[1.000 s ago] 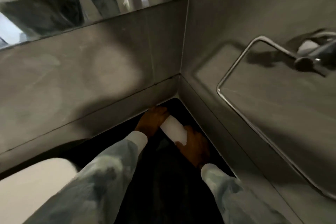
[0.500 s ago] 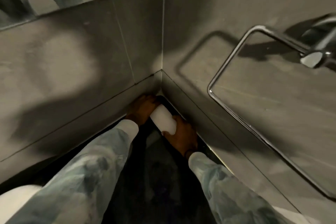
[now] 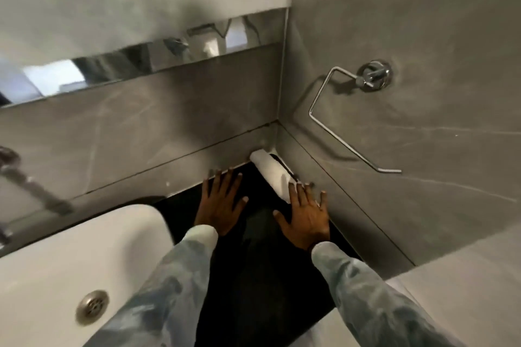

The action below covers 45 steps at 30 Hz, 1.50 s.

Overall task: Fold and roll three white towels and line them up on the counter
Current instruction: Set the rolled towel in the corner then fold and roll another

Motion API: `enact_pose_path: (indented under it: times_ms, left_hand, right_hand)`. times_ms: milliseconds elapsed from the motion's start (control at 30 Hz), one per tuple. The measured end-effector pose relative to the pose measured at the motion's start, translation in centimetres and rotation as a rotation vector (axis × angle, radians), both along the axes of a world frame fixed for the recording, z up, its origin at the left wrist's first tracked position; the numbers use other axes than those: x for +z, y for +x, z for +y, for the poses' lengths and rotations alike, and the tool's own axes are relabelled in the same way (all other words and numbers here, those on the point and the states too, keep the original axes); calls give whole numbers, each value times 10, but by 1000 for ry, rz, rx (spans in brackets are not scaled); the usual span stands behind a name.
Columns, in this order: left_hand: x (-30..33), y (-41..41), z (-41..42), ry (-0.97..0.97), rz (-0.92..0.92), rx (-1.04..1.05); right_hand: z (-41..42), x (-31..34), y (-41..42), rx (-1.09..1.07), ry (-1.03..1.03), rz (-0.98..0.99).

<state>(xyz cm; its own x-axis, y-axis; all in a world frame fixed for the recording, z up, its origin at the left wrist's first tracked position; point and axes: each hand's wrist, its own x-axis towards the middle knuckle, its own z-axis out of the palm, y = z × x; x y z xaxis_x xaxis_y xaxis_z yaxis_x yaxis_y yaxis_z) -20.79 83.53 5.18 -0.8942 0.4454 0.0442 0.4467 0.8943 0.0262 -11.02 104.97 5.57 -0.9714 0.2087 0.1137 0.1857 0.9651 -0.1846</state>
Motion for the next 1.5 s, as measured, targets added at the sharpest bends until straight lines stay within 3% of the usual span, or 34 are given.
enact_pose_path:
  times_ms: [233,600,1000,1233,1400,1500]
  left_hand:
    - [37,101,-98,11,61,199]
    - [71,246,-348,-48,57,662]
    - [-12,322,-610,92,-155,879]
    - [-77,289,-753,197,-284,831]
    - [-92,243,-806,340,-389,867]
    - [-97,223,-821,391,-311,863]
  right_hand:
    - [-83,38,46,188,13,-7]
    - [-332,63,88,616,18,9]
    - [-625,24,127,1042,96,-54]
    - [-773,-46,93,950,25,-257]
    - [-823,-76,58,815,-18,-458]
    - [-834,-85,48,728,-23,-482]
